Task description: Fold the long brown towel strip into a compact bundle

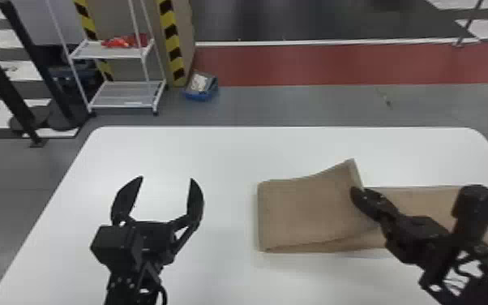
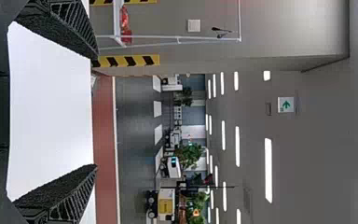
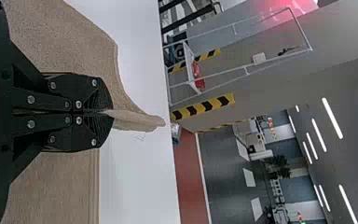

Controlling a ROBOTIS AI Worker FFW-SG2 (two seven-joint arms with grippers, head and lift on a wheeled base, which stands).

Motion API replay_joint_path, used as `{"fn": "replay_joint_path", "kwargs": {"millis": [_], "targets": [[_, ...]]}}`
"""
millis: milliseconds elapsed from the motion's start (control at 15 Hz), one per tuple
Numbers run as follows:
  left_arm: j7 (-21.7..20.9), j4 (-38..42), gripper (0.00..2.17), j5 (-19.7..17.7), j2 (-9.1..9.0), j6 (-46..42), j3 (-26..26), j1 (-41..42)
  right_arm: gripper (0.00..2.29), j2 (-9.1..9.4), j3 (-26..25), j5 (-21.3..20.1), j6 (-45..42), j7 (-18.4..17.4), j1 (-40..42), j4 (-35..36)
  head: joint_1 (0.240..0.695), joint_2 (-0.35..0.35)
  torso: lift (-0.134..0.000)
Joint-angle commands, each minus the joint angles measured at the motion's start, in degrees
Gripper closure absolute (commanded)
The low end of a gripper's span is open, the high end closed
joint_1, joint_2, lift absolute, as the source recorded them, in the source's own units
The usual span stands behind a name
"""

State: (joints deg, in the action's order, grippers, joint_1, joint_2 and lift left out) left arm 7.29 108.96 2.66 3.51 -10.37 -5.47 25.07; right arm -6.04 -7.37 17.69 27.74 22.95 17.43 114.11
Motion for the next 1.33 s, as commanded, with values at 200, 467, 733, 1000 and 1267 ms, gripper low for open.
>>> {"fn": "replay_joint_path", "kwargs": {"millis": [200,467,733,1000,1267], "targets": [[0.36,-0.59,0.05,-0.55,0.0,-2.67,0.1,-0.11,1.6,-1.52,-18.12,1.21,4.56,3.86,-1.44,-4.42,0.695,-0.092,-0.108],[-0.08,-0.76,0.05,0.07,-0.17,-2.5,-0.69,-0.73,1.6,-2.84,-16.62,-1.34,4.74,4.04,-4.16,-5.91,0.695,-0.207,-0.108],[0.45,-0.67,0.07,0.77,0.0,-2.32,-0.6,-0.73,1.6,-3.1,-23.13,-0.11,9.66,6.32,-6.89,-3.45,0.695,-0.215,-0.108],[-0.69,-1.82,0.07,0.95,0.09,-1.97,-0.51,-1.16,1.6,-5.83,-24.62,-2.4,5.27,8.17,-7.33,-12.86,0.695,-0.28,-0.108],[-1.13,-2.34,0.07,2.09,-0.26,-0.21,-1.39,-2.92,1.6,-5.56,-22.69,-4.51,-0.18,8.17,-8.03,-15.41,0.695,-0.308,-0.108]]}}
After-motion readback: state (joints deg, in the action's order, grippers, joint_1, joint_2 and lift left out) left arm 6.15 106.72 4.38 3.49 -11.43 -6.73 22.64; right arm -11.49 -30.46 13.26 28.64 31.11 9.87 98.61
